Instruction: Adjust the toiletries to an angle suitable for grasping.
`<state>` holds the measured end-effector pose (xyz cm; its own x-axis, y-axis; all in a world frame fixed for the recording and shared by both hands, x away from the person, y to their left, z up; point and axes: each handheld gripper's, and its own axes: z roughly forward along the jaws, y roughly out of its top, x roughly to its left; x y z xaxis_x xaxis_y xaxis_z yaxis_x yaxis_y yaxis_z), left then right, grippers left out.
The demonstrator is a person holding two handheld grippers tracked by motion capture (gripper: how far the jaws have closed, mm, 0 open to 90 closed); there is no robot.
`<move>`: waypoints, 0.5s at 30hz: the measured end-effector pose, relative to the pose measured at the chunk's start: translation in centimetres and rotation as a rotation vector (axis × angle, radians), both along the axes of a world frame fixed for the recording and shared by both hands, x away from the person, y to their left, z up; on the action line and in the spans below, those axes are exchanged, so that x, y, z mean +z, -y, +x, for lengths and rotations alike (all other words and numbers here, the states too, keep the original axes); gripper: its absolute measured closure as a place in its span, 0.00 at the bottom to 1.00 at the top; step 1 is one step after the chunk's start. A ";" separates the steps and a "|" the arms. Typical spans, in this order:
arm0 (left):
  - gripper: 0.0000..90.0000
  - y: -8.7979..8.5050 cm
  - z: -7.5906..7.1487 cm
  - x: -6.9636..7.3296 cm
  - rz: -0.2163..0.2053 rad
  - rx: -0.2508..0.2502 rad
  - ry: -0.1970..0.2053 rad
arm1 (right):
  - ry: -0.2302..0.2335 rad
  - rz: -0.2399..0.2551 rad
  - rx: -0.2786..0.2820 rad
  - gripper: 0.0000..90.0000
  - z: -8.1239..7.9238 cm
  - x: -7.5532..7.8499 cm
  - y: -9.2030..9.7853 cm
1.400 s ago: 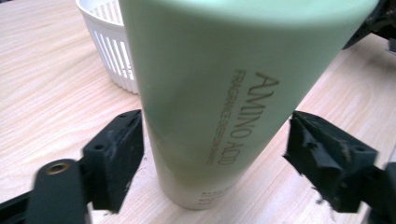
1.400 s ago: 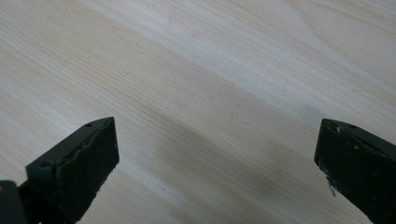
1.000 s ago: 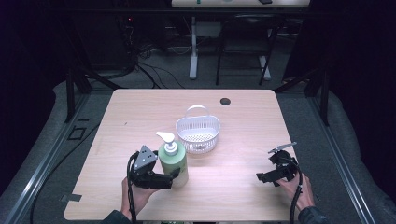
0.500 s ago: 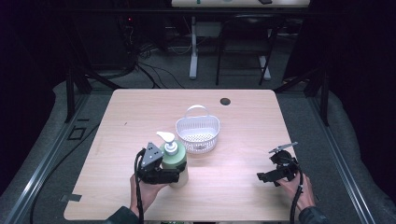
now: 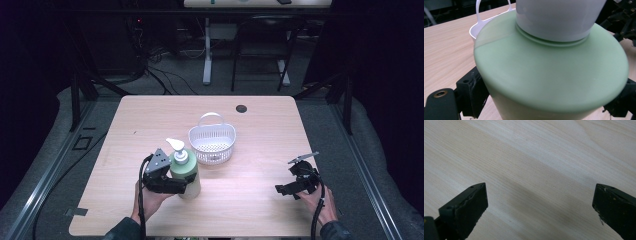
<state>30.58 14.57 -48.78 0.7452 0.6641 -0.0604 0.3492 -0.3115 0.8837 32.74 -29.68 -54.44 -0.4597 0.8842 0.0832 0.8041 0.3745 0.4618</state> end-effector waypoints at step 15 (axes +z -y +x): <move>0.13 -2.3 2.9 0.0 0.002 -0.065 -0.005 | 0.009 0.006 -0.008 0.00 -0.3 0.1 0.1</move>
<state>33.44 16.90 -48.73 0.7867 0.6141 -0.0634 0.3328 -0.3354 0.8813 32.43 -29.75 -54.30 -0.4530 0.8875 0.0847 0.8031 0.3650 0.4710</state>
